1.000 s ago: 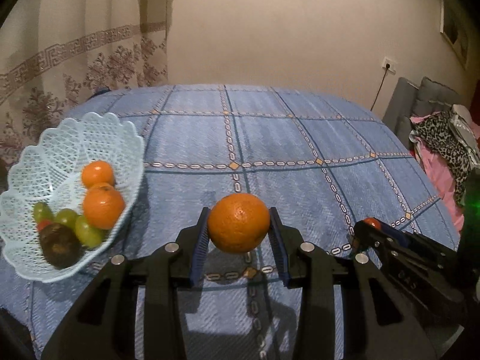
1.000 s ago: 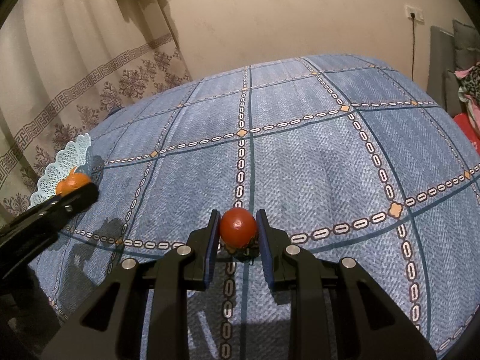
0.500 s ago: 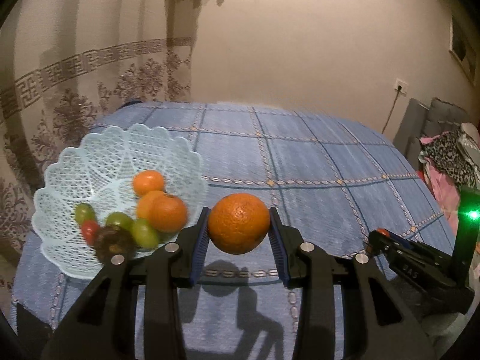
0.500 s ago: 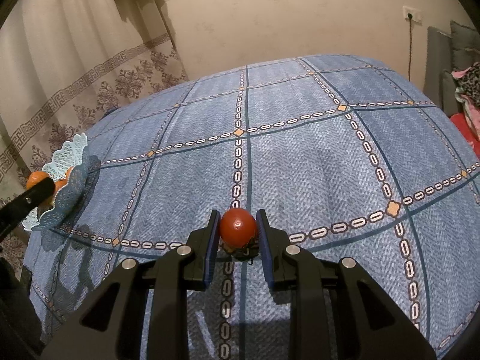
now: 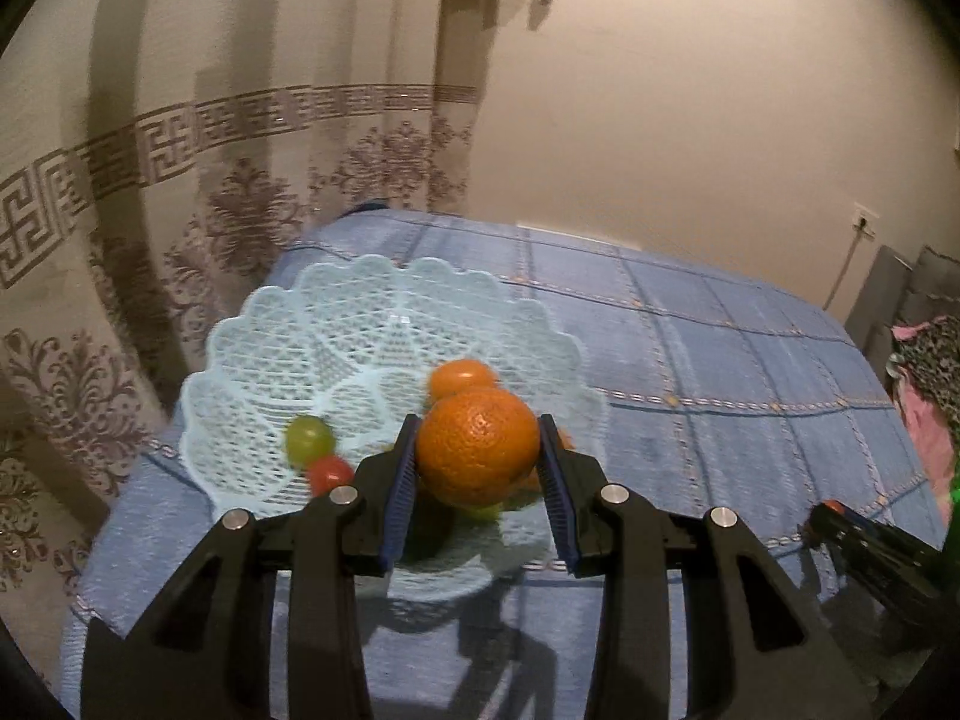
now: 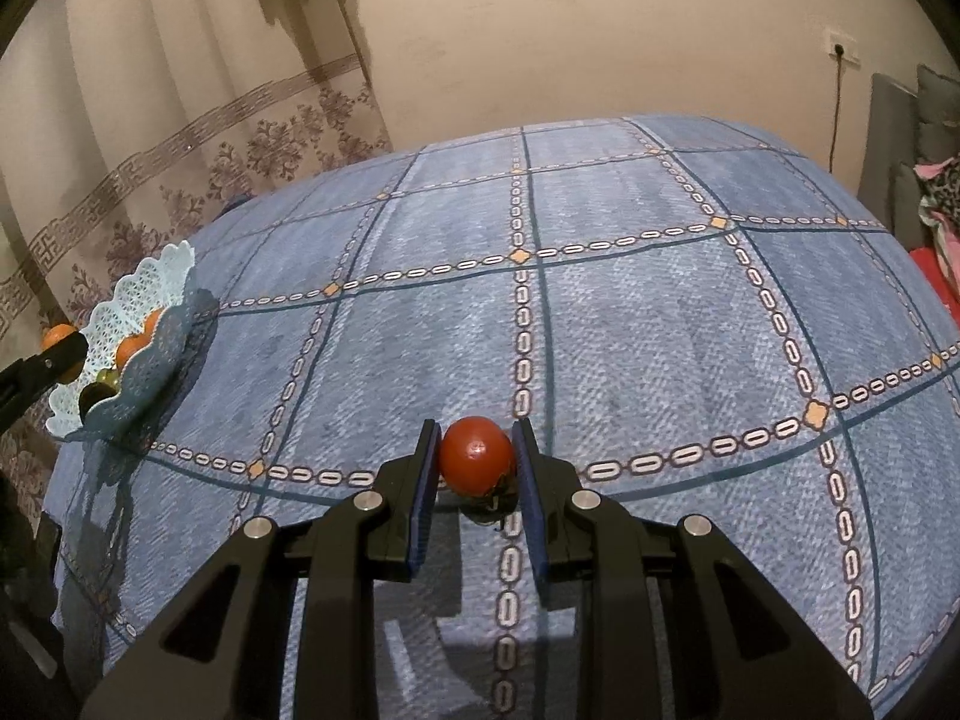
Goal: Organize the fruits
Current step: 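Carry the orange over the basket with the left gripper while the right gripper holds the tomato, then release the orange into the basket with the left gripper while the right gripper drops the red tomato in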
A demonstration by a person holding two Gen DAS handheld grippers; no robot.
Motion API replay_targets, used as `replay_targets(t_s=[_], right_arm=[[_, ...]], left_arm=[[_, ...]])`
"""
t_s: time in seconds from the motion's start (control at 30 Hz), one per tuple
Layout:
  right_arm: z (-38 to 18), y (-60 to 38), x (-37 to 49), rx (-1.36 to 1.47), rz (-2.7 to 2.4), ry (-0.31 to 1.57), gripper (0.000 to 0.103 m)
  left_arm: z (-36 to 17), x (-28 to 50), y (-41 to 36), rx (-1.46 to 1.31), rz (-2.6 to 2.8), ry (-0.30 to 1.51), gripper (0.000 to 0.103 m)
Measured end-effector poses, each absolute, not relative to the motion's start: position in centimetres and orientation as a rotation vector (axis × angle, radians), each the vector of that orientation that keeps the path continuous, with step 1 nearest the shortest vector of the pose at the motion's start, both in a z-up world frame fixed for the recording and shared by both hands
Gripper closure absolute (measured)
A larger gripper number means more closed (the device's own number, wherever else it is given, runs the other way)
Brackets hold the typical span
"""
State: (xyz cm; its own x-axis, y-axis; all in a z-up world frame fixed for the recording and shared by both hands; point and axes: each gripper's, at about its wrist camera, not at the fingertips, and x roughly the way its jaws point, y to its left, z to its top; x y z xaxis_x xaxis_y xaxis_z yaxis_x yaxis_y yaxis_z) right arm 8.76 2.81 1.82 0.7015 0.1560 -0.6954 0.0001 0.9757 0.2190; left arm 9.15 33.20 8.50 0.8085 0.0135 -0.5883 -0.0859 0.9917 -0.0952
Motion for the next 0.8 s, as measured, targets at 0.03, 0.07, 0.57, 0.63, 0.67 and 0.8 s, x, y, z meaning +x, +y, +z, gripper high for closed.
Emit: replay_targets(t_s=[0.03, 0.07, 0.57, 0.63, 0.67, 0.8], right_arm=[[1.9, 3.0, 8.7, 0.205, 0.092, 0.790, 0.078], [2.0, 3.3, 8.7, 0.199, 0.096, 0.789, 0.078], [5.3, 8.9, 9.5, 0.137, 0.207, 0.738, 0.078], [5.8, 9.9, 9.7, 0.131, 0.226, 0.734, 0.078], [5.9, 10.4, 9.9, 0.130, 0.235, 0.734, 0.078], [6.5, 12.4, 10.4, 0.119, 0.271, 0.728, 0.078]], left_arm=[[8.4, 9.2, 33.6, -0.122, 0.065, 0.628, 0.064], [8.4, 9.2, 33.8, -0.123, 0.072, 0.628, 0.064], [7.3, 9.4, 37.3, -0.211, 0.162, 0.652, 0.063], [7.2, 9.3, 38.0, -0.244, 0.176, 0.646, 0.055], [7.2, 9.2, 38.2, -0.249, 0.180, 0.640, 0.049], [7.6, 8.7, 38.4, -0.255, 0.184, 0.614, 0.046]])
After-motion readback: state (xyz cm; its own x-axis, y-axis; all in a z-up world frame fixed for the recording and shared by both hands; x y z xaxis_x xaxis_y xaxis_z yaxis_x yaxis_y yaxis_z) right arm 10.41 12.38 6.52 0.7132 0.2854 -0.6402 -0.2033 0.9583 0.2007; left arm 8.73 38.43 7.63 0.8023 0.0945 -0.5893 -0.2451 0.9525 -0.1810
